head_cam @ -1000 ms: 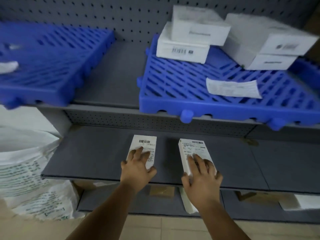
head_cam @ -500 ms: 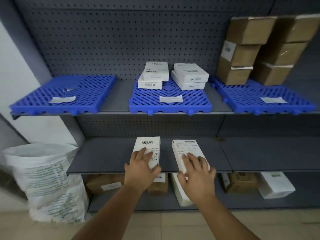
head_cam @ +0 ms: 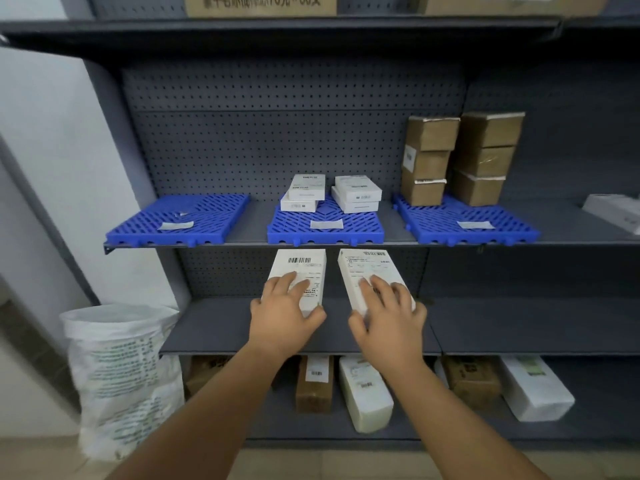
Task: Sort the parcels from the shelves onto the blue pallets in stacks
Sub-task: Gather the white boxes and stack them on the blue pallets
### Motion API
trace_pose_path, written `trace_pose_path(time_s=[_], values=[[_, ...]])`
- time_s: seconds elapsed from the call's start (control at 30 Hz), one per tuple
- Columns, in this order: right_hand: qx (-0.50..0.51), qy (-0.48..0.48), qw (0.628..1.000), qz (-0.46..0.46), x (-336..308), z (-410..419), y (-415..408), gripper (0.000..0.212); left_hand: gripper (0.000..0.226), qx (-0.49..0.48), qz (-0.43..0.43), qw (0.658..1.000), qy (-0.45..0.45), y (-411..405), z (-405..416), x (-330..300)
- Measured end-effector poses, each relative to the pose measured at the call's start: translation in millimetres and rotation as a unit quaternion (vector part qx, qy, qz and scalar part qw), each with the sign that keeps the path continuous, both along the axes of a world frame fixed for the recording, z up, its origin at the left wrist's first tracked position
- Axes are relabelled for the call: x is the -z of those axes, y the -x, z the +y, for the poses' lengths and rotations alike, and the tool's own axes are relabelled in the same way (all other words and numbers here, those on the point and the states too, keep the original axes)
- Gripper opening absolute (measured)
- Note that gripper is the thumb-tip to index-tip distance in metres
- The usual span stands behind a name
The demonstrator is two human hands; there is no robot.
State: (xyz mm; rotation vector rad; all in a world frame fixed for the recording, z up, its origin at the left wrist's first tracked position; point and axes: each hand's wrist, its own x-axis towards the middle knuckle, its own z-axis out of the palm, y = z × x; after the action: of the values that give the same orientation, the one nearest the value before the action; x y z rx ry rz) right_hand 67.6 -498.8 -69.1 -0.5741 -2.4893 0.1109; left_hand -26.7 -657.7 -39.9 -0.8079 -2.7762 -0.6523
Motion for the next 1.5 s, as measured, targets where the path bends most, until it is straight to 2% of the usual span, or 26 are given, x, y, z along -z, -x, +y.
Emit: trace_pose_path(time_s=[0.33, 0.9, 1.2, 1.33, 1.43, 1.5], values=[[0.008, -0.023, 0.999, 0.046, -51, 29, 27, 0.057, 0.060, -0.003, 0.030, 0.999, -0.030, 27, 25, -48], [0.034, -0.041, 0.998, 0.031, -105, 131, 222, 0.061, 0.059, 0.002, 0.059, 0.998, -0.037, 226, 138, -95], [0.003, -0.028, 0.999, 0.030, -126, 170, 292, 0.069, 0.058, -0.034, 0.062, 0.997, -0.011, 299, 184, -107], [-0.022, -0.006, 0.999, -0.026, -131, 191, 314, 0.065, 0.062, -0.054, 0.064, 0.996, -0.001, 319, 200, -110], [-0.028, 0.034, 0.996, -0.072, -135, 210, 324, 0.080, 0.070, -0.070, 0.073, 0.995, 0.016, 328, 210, -113], [-0.034, 0.030, 0.997, -0.059, -135, 220, 323, 0.081, 0.071, -0.072, 0.084, 0.994, 0.015, 329, 213, -113]])
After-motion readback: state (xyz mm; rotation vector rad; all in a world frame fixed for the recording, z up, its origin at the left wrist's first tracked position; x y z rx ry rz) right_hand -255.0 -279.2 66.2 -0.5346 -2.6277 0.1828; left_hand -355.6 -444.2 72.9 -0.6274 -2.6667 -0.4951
